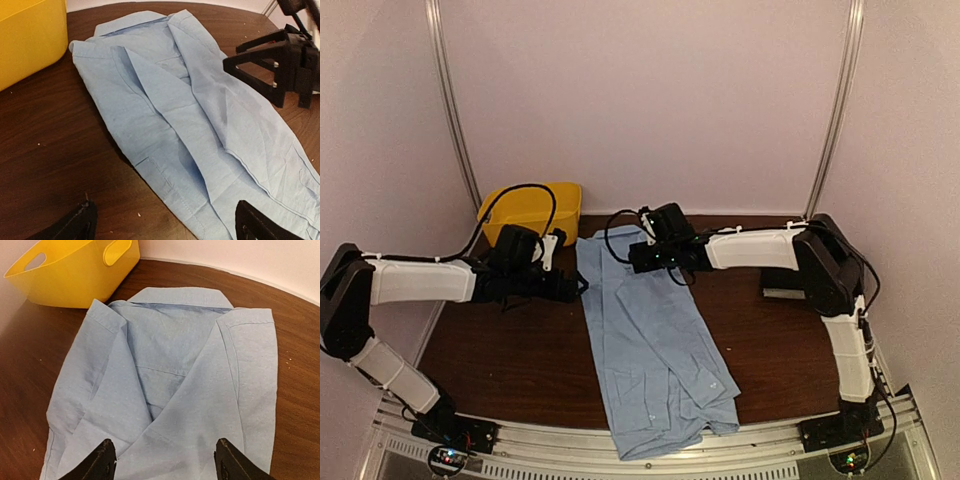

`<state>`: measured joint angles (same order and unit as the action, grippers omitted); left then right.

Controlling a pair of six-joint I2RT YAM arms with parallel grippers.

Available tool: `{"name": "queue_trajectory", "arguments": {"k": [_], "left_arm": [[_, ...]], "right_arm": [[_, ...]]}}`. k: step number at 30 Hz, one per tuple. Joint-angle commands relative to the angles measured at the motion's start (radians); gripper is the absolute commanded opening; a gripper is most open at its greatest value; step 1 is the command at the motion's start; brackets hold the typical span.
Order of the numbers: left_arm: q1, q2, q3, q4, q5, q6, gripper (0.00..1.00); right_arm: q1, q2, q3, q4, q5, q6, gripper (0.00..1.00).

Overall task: Fold and stack the long sleeve shirts
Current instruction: Move the rectangle-folded shirt to the center of the board.

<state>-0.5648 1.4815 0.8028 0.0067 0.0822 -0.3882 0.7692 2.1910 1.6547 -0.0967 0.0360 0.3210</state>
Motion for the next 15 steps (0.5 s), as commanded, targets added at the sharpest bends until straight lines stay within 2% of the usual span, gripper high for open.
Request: {"name": "queue_trajectory", "arguments": {"k": [1, 7, 15], "left_arm": [[-0.001, -0.039, -0.037, 0.042, -0.005, -0.025, 0.98], [-0.001, -0.051, -0.056, 0.047, -0.002, -0.032, 0.98], [-0.003, -0.046, -0.063, 0.044, 0.021, -0.037, 0.98]], "right_arm": [[-0.048, 0.115, 0.106, -0.001, -0.112, 0.021, 0.69], [-0.085, 0.171, 0.106, 0.036, -0.15, 0.112, 0.68], [-0.157, 0.142, 0.017, 0.031, -0.067, 0.236, 0.67]]}}
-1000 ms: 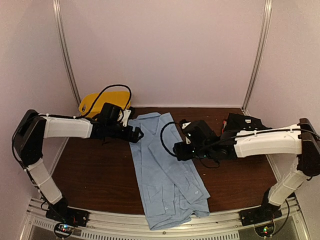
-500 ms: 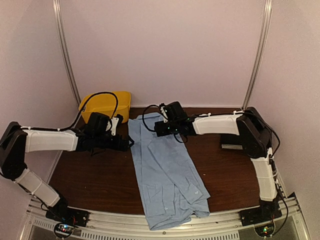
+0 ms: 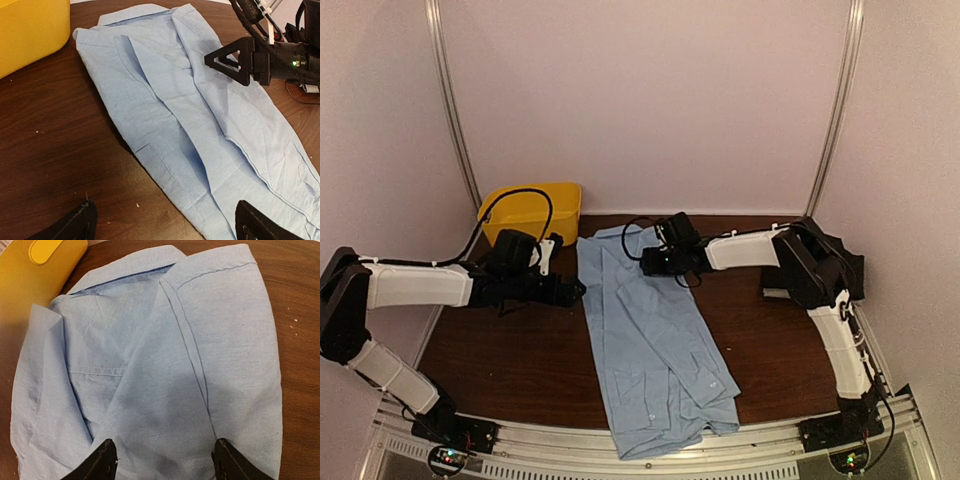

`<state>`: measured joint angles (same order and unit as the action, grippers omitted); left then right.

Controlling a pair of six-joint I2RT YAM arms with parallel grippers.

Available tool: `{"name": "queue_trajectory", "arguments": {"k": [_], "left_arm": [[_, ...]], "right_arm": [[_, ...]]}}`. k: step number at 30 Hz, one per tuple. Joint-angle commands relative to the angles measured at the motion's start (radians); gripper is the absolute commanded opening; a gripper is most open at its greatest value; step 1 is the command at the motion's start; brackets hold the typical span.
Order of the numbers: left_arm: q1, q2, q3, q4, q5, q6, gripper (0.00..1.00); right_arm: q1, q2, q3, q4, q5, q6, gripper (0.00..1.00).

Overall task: Fold and stack the long sleeve shirts
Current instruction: Move the rectangle-folded shirt to the center of the board.

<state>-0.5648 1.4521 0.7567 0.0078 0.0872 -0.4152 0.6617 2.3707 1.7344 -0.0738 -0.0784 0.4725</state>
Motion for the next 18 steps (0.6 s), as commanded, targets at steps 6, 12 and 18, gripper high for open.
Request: {"name": "queue_trajectory", "arguments": {"k": [6, 12, 18], "left_arm": [[-0.005, -0.025, -0.032, 0.042, 0.017, -0.014, 0.98], [-0.006, -0.025, -0.034, 0.04, 0.018, -0.014, 0.98], [-0.01, -0.027, -0.034, 0.037, 0.031, -0.017, 0.98]], "right_arm": [[-0.113, -0.063, -0.132, 0.028, 0.073, 0.129, 0.67], [-0.151, -0.048, -0.116, 0.017, 0.125, 0.149, 0.67], [-0.197, 0.007, -0.013, -0.027, 0.13, 0.152, 0.67]]}}
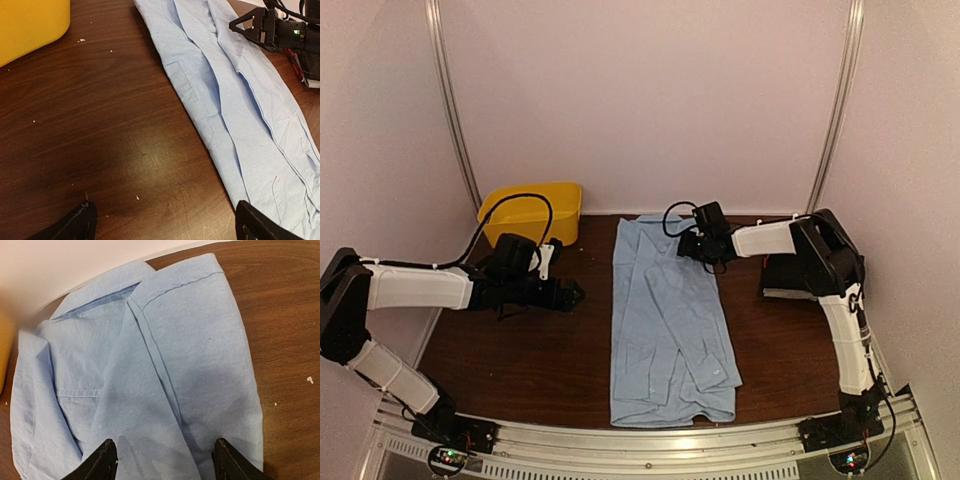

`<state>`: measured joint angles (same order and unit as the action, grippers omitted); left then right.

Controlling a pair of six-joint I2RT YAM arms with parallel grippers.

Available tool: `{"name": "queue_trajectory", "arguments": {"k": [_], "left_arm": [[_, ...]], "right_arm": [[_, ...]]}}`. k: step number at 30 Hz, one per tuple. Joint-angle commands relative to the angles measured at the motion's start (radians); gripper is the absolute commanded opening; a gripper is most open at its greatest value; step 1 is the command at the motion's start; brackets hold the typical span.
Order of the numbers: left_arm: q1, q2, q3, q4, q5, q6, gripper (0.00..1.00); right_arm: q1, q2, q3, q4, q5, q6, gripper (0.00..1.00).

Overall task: Fold and stack the long sleeve shirts
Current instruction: Move the rectangle-folded shirt to the center of the board, then pick up the rectangle-folded shirt from the center of the board.

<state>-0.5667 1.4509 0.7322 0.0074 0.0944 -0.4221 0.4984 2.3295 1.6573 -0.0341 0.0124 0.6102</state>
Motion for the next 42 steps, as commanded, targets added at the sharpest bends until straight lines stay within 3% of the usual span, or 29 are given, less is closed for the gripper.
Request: {"name": "queue_trajectory", "arguments": {"k": [1, 9, 17, 23, 30, 35, 42], "left_arm": [[-0.011, -0.028, -0.012, 0.038, 0.029, -0.011, 0.98], [-0.061, -0.102, -0.096, 0.134, 0.053, 0.02, 0.98], [-0.181, -0.19, -0.212, 0.271, 0.076, 0.089, 0.98], [-0.317, -0.223, -0.274, 0.304, 0.086, 0.174, 0.98], [-0.525, -0.185, -0.274, 0.252, 0.038, 0.235, 0.98], [-0.639, -0.119, -0.252, 0.197, -0.012, 0.246, 0.98], [-0.691, 0.019, -0.162, 0.132, -0.046, 0.299, 0.97]], "right_arm": [[-0.041, 0.054, 0.083, -0.075, 0.034, 0.004, 0.67], [-0.055, -0.111, 0.012, -0.066, 0.022, -0.184, 0.74], [-0.035, -0.472, -0.388, -0.056, -0.134, -0.283, 0.83], [0.1, -0.805, -0.71, -0.149, -0.077, -0.293, 0.84], [0.258, -1.122, -0.923, -0.286, -0.041, -0.169, 0.84], [0.301, -1.233, -0.999, -0.315, -0.038, -0.109, 0.84], [0.34, -1.222, -1.034, -0.298, -0.04, -0.082, 0.84]]}}
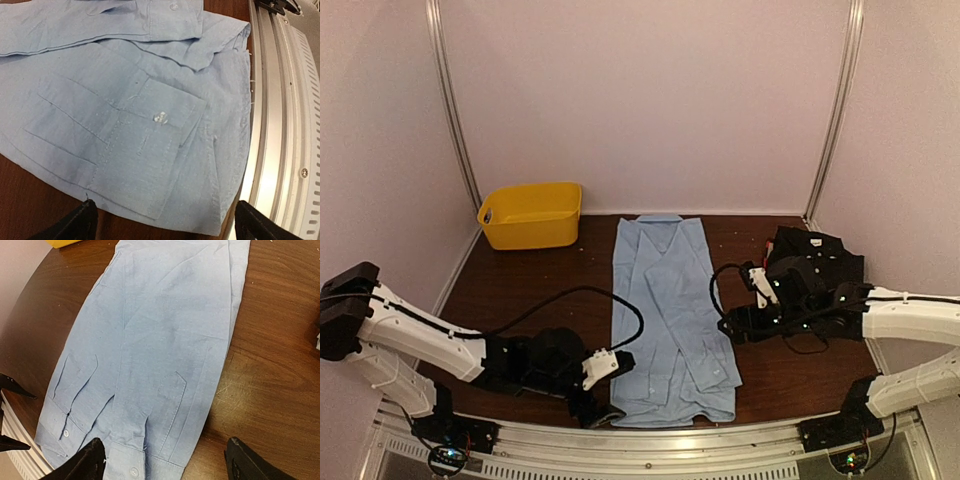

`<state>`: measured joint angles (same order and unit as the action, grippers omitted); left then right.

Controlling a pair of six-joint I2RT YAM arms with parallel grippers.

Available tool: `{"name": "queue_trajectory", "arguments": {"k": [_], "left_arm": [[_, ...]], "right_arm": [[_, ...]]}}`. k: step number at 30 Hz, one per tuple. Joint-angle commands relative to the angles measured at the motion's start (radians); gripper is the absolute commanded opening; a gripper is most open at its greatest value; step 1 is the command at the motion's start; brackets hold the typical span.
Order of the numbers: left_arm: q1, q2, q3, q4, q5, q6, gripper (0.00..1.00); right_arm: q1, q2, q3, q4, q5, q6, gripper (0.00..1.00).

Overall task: Fold and stack the long sleeve shirts
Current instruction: Pick up the rectangle-folded shirt from the center of the board.

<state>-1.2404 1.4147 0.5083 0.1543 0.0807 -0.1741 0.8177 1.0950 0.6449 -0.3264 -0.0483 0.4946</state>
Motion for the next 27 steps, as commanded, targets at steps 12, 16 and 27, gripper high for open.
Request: {"name": "queue_trajectory", "arguments": {"k": [12, 16, 27], "left_arm": [[-0.048, 0.193, 0.107, -0.046, -0.041, 0.083, 0.83], [-0.053, 0.202, 0.105, -0.058, -0.062, 0.078, 0.69], [-0.071, 0.174, 0.091, -0.062, -0.17, 0.055, 0.18]], "right_arm": [[0.037, 0.023, -0.047, -0.003, 0.027, 0.042, 0.83], [0.038, 0.018, -0.052, -0.016, 0.029, 0.043, 0.83], [0.053, -0.088, -0.059, -0.081, 0.016, 0.081, 0.82]]}}
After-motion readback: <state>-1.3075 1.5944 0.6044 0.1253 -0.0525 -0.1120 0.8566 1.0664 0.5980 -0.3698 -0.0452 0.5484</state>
